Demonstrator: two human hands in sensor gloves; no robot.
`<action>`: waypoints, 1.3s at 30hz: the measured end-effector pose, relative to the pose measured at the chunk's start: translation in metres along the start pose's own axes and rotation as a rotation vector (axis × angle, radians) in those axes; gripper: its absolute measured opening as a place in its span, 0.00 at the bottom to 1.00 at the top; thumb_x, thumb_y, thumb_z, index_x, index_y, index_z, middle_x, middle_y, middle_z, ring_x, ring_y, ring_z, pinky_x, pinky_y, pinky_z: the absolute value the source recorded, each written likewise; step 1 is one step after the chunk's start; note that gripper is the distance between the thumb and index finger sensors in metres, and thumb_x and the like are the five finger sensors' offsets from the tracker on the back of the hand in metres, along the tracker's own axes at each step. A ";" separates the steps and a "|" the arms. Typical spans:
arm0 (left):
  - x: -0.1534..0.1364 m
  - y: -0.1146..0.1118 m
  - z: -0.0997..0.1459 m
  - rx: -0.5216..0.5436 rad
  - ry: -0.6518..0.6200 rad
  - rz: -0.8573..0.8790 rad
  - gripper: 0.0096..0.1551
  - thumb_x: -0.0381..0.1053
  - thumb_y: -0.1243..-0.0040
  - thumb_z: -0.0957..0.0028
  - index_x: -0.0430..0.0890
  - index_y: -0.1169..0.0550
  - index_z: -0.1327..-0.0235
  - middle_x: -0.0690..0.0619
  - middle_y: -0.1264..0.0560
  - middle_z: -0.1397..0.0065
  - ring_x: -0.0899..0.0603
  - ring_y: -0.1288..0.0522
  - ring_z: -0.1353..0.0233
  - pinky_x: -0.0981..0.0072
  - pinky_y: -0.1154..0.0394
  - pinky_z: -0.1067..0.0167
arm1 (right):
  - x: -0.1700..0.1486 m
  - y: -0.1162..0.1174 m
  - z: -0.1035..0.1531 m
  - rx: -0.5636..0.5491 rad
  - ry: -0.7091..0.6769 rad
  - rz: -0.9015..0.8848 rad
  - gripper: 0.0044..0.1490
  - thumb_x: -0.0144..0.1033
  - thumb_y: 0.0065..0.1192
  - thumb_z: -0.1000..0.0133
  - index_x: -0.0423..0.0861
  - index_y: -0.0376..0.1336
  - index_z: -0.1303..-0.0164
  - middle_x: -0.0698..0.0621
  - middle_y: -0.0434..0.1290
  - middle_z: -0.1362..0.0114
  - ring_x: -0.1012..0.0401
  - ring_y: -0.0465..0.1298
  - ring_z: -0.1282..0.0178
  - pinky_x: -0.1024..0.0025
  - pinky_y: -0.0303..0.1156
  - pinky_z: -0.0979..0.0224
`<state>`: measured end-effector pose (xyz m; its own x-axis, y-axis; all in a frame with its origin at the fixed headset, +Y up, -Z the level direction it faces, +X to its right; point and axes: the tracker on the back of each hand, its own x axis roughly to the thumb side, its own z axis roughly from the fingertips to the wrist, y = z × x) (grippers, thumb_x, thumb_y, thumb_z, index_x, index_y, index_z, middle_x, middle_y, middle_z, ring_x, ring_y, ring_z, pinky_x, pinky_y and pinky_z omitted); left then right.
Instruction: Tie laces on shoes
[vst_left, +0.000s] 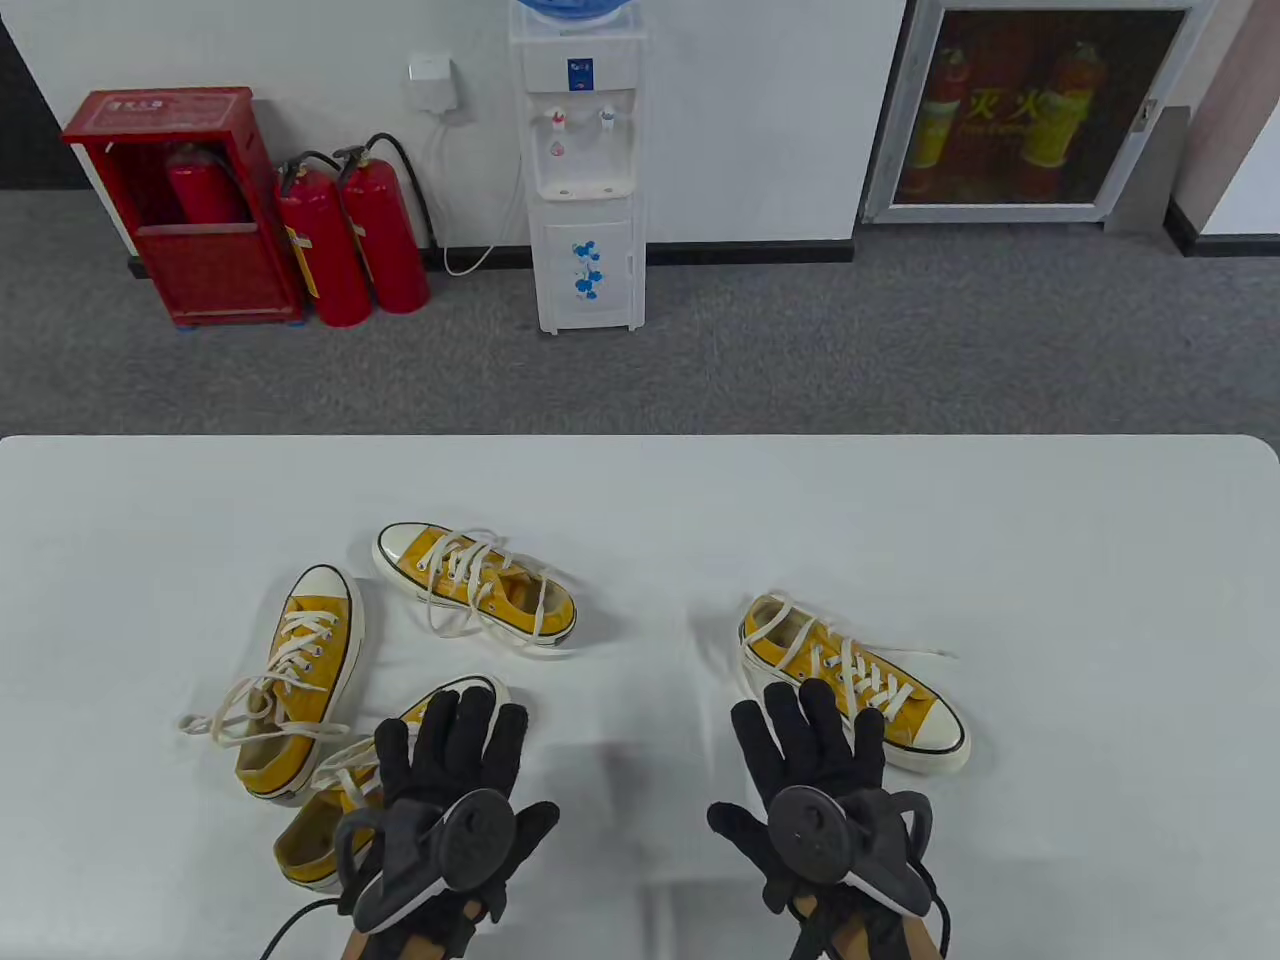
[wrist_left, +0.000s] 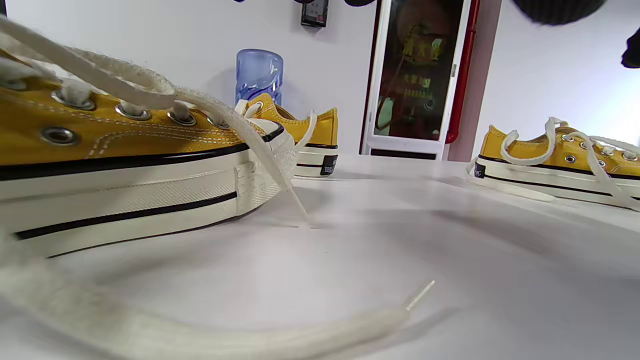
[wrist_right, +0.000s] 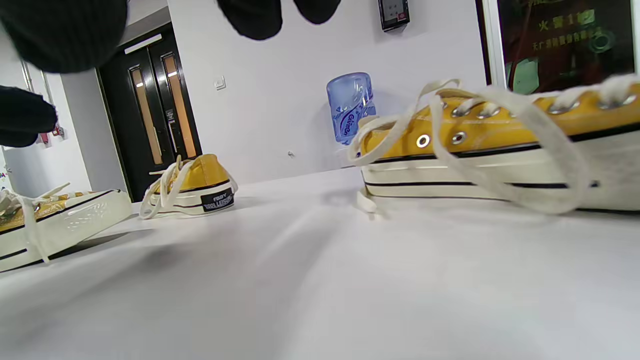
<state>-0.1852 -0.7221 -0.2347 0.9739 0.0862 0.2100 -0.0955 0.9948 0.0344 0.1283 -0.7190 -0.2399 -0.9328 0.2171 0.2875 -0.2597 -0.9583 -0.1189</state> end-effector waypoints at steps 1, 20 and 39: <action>0.000 0.000 0.000 -0.001 0.000 0.001 0.56 0.77 0.54 0.53 0.56 0.54 0.15 0.47 0.61 0.09 0.30 0.59 0.10 0.18 0.66 0.27 | 0.000 0.000 0.000 0.001 0.000 -0.003 0.60 0.72 0.54 0.54 0.54 0.43 0.16 0.50 0.36 0.12 0.42 0.36 0.12 0.25 0.29 0.25; -0.004 0.005 -0.001 0.013 0.004 0.004 0.55 0.77 0.53 0.53 0.57 0.52 0.15 0.47 0.60 0.09 0.30 0.57 0.10 0.18 0.64 0.26 | -0.005 0.001 -0.002 0.002 0.012 -0.029 0.59 0.71 0.54 0.54 0.54 0.44 0.16 0.50 0.37 0.12 0.41 0.36 0.12 0.25 0.29 0.25; -0.098 0.030 0.001 0.044 0.183 0.266 0.43 0.69 0.45 0.48 0.56 0.36 0.19 0.46 0.39 0.12 0.32 0.33 0.17 0.26 0.41 0.25 | -0.010 0.000 -0.001 0.003 0.032 -0.046 0.59 0.71 0.54 0.54 0.54 0.45 0.16 0.50 0.37 0.12 0.42 0.36 0.12 0.26 0.29 0.25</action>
<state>-0.2838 -0.7005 -0.2537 0.9341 0.3549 0.0382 -0.3564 0.9333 0.0445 0.1369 -0.7211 -0.2441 -0.9274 0.2671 0.2618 -0.3020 -0.9477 -0.1032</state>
